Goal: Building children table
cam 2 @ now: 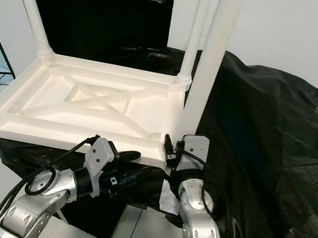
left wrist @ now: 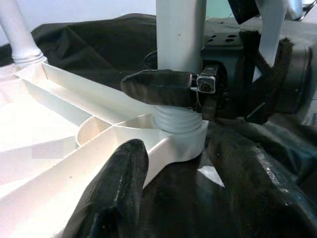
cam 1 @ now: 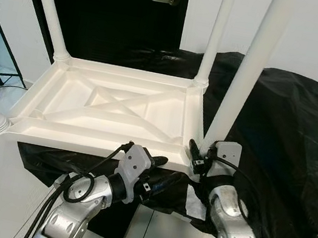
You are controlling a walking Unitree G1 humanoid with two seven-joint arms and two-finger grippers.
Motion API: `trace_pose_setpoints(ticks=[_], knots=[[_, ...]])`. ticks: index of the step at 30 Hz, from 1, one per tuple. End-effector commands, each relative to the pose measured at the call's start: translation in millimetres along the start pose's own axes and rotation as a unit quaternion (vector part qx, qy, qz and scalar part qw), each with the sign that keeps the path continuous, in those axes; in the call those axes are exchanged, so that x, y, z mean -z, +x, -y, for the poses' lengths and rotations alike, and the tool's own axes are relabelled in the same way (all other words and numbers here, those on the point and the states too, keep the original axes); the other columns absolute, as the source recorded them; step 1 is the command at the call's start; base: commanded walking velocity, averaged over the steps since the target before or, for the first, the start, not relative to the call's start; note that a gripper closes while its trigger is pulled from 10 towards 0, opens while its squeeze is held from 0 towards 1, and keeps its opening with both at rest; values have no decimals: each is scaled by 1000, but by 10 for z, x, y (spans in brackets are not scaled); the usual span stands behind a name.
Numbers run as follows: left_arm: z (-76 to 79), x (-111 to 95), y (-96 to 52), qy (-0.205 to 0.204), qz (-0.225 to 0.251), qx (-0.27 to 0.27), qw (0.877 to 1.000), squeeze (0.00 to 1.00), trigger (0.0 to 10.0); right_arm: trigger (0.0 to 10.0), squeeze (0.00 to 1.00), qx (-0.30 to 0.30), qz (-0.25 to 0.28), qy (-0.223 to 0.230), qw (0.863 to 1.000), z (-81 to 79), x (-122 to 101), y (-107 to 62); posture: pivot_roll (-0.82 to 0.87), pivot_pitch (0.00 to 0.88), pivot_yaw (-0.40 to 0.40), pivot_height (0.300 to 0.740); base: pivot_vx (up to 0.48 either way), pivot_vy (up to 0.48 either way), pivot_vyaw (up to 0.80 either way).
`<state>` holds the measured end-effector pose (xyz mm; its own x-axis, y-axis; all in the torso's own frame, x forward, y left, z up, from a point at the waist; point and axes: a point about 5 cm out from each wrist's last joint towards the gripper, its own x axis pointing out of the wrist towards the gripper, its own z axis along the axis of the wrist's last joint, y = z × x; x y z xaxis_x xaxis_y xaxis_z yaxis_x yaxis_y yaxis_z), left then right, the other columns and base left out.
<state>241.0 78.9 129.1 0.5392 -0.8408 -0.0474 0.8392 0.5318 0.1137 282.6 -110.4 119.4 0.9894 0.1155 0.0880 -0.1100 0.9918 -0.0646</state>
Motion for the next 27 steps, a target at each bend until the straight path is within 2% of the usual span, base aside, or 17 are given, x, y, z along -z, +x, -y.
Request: trace_pose_setpoints(ticks=[1,4,5,6,7,13,15,19,20,21,23,27], knots=[[-14,23,49,7,-3,-39,999,0,10000,10000,0,4,-20,-10,1000,-7,78,-26,-19,0,-2,740,0,0,0],[-5,23,73,12,-3,-38,999,0,10000,10000,0,0,-7,-11,1000,15,40,-30,-21,0,-7,740,0,0,0],[-14,17,82,13,-2,-37,999,0,10000,10000,816,-2,-1,-16,1000,64,18,-39,-23,0,-9,740,0,0,0],[-14,17,82,13,-2,-37,999,0,10000,10000,816,-2,-1,-16,1000,64,18,-39,-23,0,-9,740,0,0,0],[-16,20,84,9,-1,-34,999,0,10000,10000,1000,-9,3,-14,1000,81,6,-42,-25,0,-8,740,0,0,0],[-22,23,80,8,-3,-30,1000,0,10000,10000,1000,-38,17,-18,999,126,-31,-50,-28,0,-7,740,0,0,0],[-40,27,70,15,-5,-25,1000,0,10000,10000,1000,-93,28,-27,995,208,-70,-66,-31,0,0,740,0,0,0],[-57,24,66,21,-5,-21,1000,0,10000,10000,1000,-138,26,-33,989,273,-78,-69,-30,0,5,740,0,0,0],[-69,17,69,23,-5,-20,1000,0,10000,10000,596,-170,23,-32,985,303,-84,-59,-30,0,8,740,0,0,0],[-76,4,76,23,-3,-19,1000,0,10000,10000,0,-209,17,-28,977,337,-97,-27,-29,0,9,740,0,0,0],[-76,-11,90,21,-1,-15,1000,0,10000,10000,0,-256,13,-38,966,389,-136,39,-30,0,13,740,0,0,0],[-81,-13,107,22,0,-14,1000,0,10000,10000,0,-292,1,-53,955,428,-155,146,-25,0,6,740,0,0,0]])
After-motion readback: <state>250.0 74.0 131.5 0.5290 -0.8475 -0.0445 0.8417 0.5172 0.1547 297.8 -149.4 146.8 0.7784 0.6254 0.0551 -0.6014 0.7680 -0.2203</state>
